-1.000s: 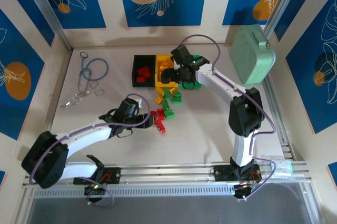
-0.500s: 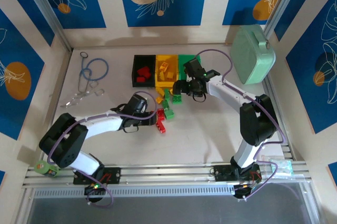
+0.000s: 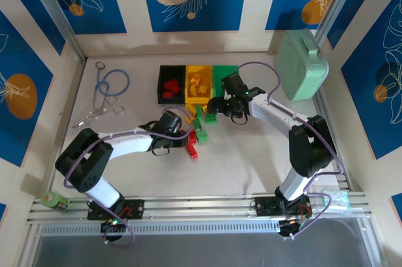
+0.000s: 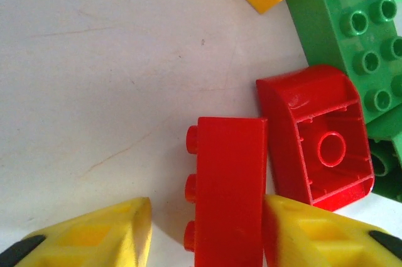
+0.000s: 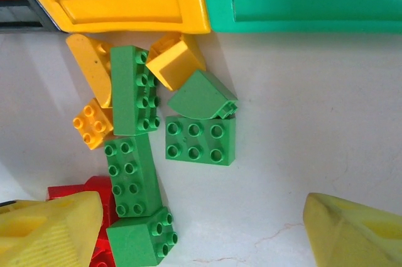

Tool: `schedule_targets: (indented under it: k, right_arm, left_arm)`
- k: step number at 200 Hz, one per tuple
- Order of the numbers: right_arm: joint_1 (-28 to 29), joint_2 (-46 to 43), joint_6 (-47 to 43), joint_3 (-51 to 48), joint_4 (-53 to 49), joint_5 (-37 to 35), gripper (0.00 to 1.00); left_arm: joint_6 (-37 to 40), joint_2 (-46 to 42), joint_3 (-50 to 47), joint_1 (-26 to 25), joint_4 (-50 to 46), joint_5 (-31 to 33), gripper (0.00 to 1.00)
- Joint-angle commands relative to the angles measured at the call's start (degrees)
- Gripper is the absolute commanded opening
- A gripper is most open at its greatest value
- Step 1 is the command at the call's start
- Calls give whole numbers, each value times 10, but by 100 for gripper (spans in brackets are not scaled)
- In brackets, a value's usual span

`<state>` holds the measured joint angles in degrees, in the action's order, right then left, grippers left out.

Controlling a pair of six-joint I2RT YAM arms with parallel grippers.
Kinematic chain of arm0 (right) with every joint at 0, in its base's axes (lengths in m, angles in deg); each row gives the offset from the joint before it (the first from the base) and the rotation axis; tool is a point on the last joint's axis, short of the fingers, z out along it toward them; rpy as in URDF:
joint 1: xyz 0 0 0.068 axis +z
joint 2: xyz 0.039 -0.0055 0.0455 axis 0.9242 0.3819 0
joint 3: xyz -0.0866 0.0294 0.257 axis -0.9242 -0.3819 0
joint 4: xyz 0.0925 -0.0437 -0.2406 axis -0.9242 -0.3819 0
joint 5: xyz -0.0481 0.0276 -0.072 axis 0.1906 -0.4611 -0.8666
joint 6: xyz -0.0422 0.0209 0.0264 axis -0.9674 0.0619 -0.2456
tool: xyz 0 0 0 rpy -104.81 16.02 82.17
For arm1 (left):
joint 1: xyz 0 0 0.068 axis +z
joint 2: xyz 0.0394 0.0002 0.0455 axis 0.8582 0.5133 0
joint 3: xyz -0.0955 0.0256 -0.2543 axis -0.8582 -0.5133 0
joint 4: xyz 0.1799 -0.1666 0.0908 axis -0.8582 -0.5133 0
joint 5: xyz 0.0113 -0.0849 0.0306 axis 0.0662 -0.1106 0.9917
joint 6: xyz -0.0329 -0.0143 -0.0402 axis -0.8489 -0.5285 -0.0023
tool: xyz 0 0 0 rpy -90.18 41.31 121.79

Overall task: Sort the legos into containers by color
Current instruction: Pick up the lego from the center of the table, then place the lego in the container.

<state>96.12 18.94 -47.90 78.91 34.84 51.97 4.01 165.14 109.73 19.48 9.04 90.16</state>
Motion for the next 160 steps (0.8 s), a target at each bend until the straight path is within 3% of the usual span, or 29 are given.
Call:
schedule_targets:
  k: [1,26,48,92,160]
  right_arm:
    - [-4,-23,12,-16,11,13,84]
    - [-4,-30,17,-31,16,13,84]
    - [-2,-35,24,-45,22,15,84]
    - [10,-45,34,-82,35,16,83]
    - [49,-73,65,-157,66,-1,83]
  left_arm:
    - [-4,21,6,-16,-13,1,43]
    - [1,7,12,-16,-29,15,29]
    - [4,-13,16,-16,-41,28,22]
    - [37,-67,49,-2,-88,69,20]
    - [102,-33,190,98,-139,52,20]
